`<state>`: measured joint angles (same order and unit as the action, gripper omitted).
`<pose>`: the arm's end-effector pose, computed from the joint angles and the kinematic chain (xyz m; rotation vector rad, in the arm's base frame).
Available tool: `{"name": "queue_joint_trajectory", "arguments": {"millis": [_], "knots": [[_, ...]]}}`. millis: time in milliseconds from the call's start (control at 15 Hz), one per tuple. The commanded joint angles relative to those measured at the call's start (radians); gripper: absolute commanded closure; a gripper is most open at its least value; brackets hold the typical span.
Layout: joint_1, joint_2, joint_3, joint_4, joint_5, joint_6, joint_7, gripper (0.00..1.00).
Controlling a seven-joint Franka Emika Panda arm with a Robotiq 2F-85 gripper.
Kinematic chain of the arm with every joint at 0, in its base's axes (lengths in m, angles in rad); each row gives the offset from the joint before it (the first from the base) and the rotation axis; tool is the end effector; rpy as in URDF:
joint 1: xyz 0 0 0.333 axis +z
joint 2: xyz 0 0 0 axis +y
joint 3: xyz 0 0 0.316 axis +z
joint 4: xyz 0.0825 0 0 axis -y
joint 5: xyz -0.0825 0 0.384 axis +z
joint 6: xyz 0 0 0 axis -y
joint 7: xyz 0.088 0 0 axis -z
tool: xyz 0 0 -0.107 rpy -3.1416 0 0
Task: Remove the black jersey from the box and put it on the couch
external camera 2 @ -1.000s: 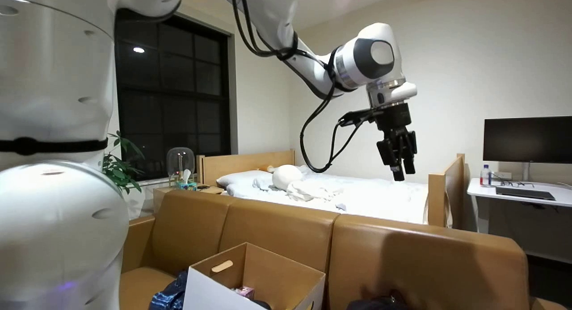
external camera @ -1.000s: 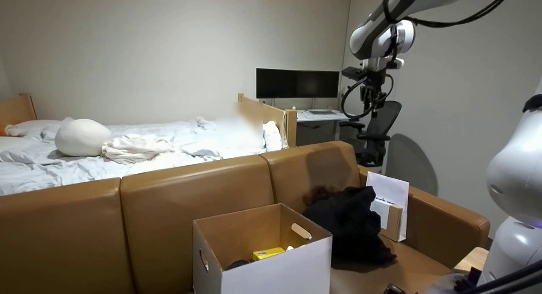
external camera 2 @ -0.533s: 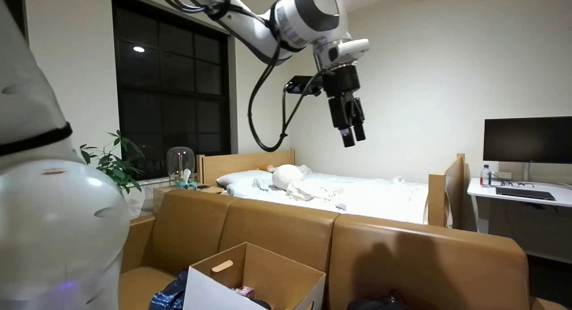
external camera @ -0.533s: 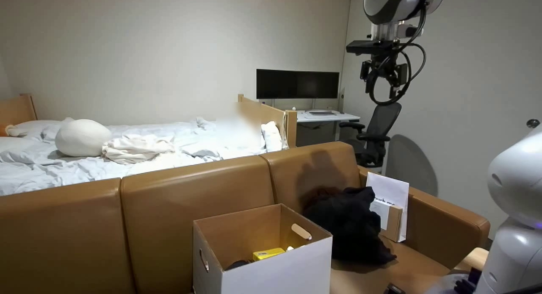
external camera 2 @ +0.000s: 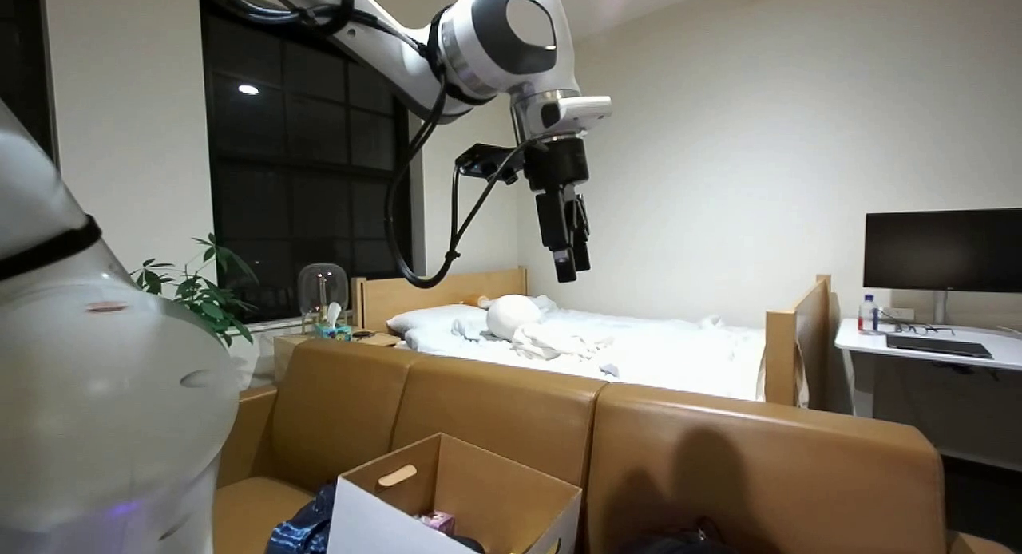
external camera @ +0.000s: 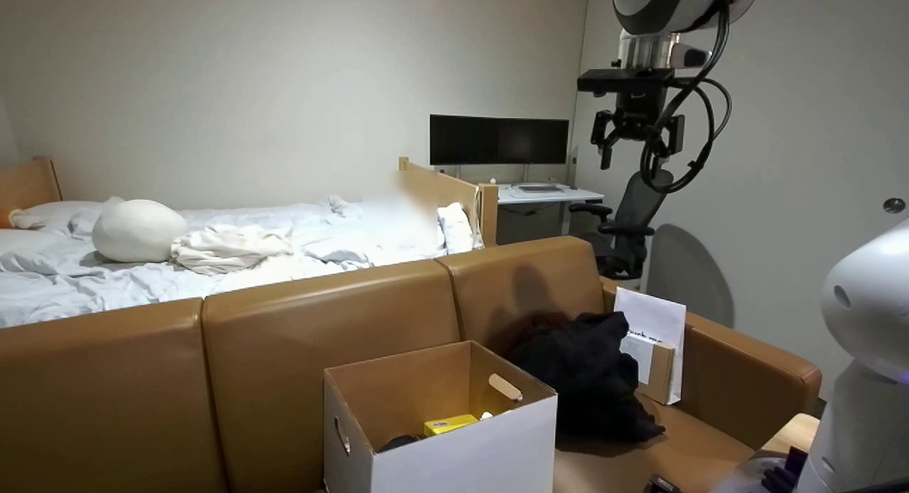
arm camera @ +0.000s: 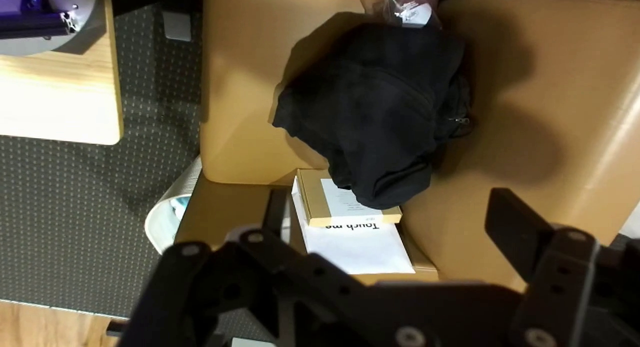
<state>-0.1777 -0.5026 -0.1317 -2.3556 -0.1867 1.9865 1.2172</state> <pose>0.3898 -0.1426 0.5260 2.3117 -2.0486 0.2594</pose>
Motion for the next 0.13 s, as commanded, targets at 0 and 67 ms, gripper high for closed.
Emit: {"name": "queue_joint_trajectory", "arguments": {"millis": [0,67], "knots": [[-0.037,0.003,0.031,0.002,0.018,0.0,-0.016,0.0],[-0.037,0.003,0.031,0.002,0.018,0.0,-0.016,0.0]]}}
